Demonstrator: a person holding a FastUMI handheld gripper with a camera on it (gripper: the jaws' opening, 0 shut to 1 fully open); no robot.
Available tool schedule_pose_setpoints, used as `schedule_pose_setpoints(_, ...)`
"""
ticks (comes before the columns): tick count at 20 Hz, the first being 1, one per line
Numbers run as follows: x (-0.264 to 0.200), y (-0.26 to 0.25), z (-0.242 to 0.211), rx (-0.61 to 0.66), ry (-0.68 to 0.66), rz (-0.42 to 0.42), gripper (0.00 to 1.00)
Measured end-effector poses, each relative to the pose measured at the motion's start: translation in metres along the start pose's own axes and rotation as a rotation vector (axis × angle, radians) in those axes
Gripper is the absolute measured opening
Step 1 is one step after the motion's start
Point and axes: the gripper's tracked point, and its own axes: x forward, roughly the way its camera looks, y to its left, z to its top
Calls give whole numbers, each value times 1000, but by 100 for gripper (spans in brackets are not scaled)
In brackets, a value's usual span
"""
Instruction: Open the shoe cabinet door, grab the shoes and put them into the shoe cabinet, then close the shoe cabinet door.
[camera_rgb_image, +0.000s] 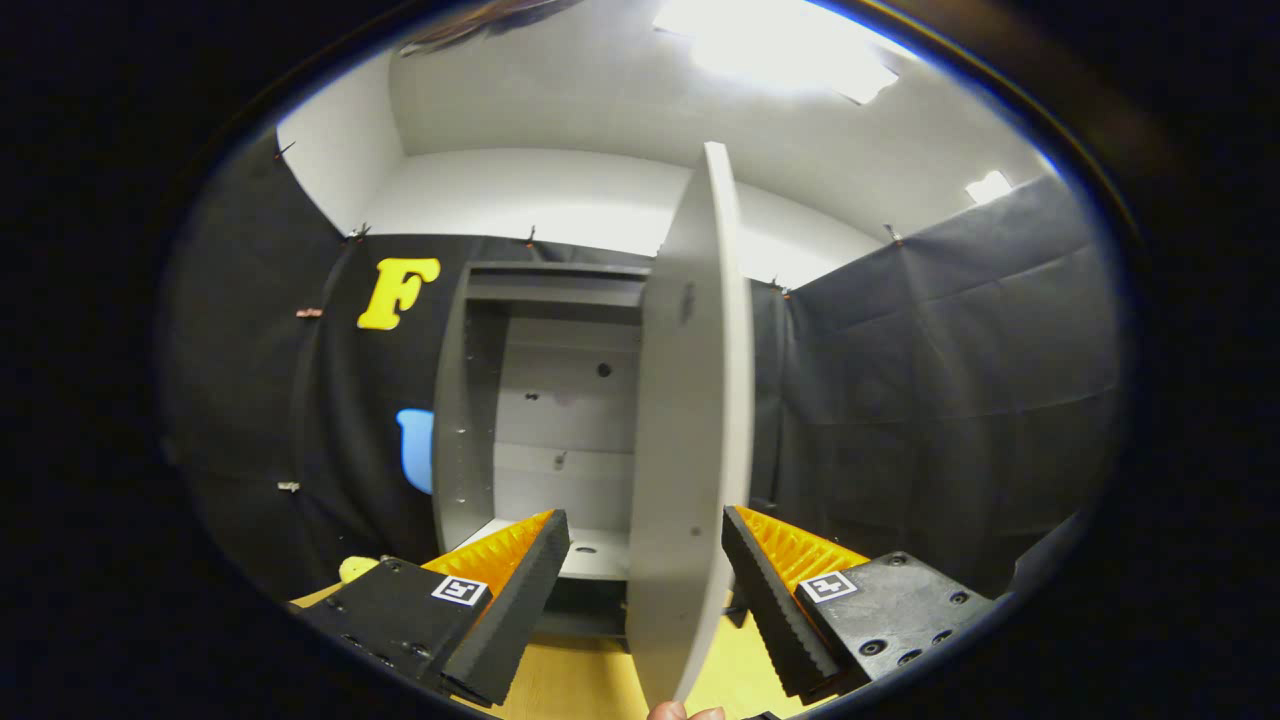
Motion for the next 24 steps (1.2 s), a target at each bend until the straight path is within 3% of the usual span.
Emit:
schedule_pose_setpoints(3, -1, -47, -3, -7, 12, -110, 97)
schedule_pose_setpoints(7, 10, -90, -16, -22, 54, -189, 97)
schedule_pose_setpoints(12, 33, -108, -66, 95, 233, -180, 98)
schedule_pose_setpoints(15, 41, -106, -83, 146, 266, -165, 98)
schedule_pose_setpoints(24, 37, -74, -88, 97, 266, -114, 97)
